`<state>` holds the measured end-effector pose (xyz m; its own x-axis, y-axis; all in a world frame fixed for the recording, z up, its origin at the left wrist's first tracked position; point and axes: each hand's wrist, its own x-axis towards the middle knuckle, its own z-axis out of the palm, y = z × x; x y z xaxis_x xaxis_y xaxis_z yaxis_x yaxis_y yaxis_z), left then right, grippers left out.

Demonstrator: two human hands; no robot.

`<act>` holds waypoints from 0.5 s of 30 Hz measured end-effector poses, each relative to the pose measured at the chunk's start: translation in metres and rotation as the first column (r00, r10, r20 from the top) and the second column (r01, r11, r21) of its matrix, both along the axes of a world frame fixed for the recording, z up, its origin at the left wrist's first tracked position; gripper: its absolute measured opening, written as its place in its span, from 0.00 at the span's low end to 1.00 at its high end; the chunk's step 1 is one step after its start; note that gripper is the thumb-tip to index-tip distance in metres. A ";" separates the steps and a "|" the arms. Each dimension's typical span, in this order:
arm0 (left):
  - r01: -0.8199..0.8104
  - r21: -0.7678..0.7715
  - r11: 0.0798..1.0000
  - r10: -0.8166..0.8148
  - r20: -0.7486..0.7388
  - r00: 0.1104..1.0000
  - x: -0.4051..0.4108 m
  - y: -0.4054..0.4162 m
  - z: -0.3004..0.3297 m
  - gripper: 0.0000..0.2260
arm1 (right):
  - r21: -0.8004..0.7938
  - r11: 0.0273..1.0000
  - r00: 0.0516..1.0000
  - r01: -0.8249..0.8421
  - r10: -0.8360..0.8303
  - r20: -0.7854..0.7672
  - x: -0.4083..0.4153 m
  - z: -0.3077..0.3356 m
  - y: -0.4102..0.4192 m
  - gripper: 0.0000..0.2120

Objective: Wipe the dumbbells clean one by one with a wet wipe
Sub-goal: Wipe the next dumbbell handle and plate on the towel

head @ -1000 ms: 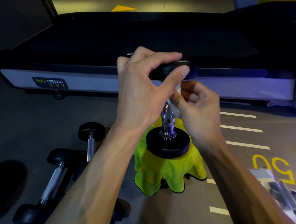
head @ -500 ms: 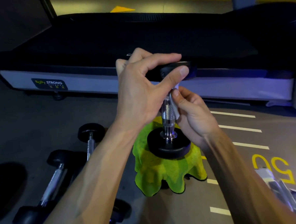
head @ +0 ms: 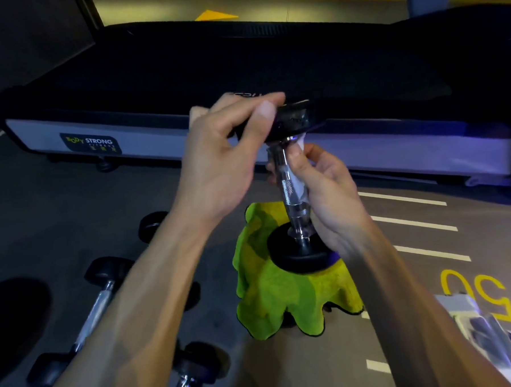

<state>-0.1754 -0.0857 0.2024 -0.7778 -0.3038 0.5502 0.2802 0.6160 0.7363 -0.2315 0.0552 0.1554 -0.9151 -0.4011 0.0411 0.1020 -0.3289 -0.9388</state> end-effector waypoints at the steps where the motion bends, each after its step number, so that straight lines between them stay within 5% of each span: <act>1: 0.051 0.022 0.998 -0.051 0.019 0.998 0.003 -0.007 -0.003 0.12 | -0.031 0.998 0.998 -0.052 0.053 0.021 -0.002 -0.001 0.001 0.10; 8: 0.232 0.176 0.957 -0.241 0.031 0.970 0.012 -0.016 -0.020 0.15 | -0.088 0.979 0.983 -0.183 0.181 -0.038 0.000 -0.001 0.011 0.14; 11: 0.193 0.208 0.959 -0.201 0.019 0.979 0.010 -0.013 -0.016 0.13 | 0.156 0.984 0.954 0.081 -0.031 -0.297 0.009 0.002 0.006 0.09; 15: 0.002 0.179 0.984 -0.002 0.000 1.000 0.009 0.005 -0.010 0.13 | 0.361 0.759 0.741 0.542 -0.228 -0.632 0.032 0.006 -0.012 0.12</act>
